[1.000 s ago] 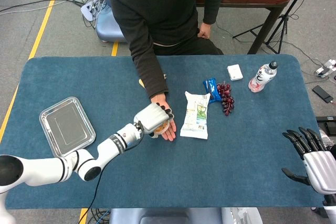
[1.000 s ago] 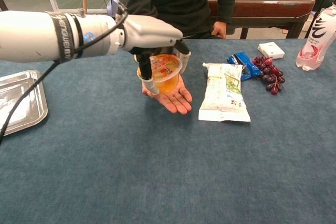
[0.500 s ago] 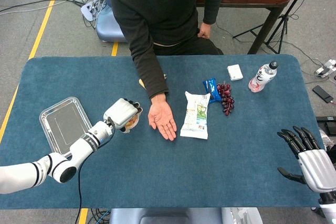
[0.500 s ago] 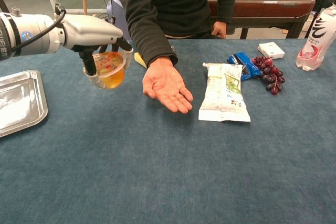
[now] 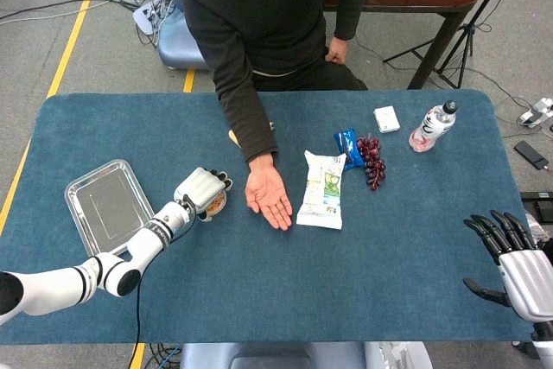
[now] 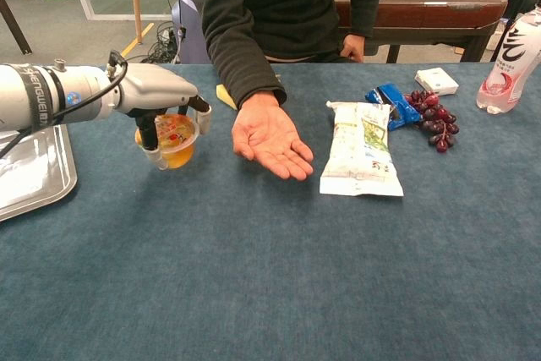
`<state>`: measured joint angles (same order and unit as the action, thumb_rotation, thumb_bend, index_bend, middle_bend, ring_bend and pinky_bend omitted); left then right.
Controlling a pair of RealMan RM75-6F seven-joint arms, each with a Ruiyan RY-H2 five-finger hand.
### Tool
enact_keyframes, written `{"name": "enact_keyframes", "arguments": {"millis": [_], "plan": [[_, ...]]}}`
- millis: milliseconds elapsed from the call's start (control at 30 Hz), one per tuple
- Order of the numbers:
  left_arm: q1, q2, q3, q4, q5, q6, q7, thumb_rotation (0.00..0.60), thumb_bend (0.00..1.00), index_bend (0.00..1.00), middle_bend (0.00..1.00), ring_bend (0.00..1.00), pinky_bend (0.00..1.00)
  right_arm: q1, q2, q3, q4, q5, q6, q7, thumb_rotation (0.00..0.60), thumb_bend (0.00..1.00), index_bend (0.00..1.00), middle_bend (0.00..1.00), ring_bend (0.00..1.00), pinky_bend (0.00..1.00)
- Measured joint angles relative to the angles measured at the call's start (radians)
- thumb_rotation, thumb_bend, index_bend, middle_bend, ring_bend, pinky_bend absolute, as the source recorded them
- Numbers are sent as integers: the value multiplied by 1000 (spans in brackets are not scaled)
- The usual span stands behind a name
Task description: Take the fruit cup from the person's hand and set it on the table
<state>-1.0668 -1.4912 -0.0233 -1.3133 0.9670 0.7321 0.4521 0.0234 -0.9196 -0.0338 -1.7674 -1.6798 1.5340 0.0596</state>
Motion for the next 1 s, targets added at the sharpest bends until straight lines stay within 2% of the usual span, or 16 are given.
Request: {"name": "enact_keyframes", "arguments": {"millis": [67, 200, 533, 800, 1000], "plan": [[1, 2, -6, -14, -25, -1, 11, 600, 119, 65, 5, 39, 353, 0, 0, 0, 0, -1, 0, 2, 600, 106, 148, 143, 0, 57], [9, 25, -23, -61, -40, -3, -9, 600, 119, 1, 0, 2, 330, 4, -1, 1, 2, -3, -4, 11, 600, 106, 148, 143, 0, 57], [80, 154, -67, -208, -36, 71, -113, 600, 120, 0, 0, 0, 296, 7, 2, 5, 2, -6, 0, 11, 600, 106, 148, 143, 0, 57], [212, 245, -79, -295, -1, 223, -206, 600, 119, 0, 0, 3, 286, 14, 1, 7, 12, 3, -15, 26, 600, 106, 148, 143, 0, 57], [339, 302, -48, -354, 34, 367, -223, 600, 119, 0, 0, 1, 227, 23, 2, 9, 16, 3, -26, 33, 600, 106, 148, 143, 0, 57]]}}
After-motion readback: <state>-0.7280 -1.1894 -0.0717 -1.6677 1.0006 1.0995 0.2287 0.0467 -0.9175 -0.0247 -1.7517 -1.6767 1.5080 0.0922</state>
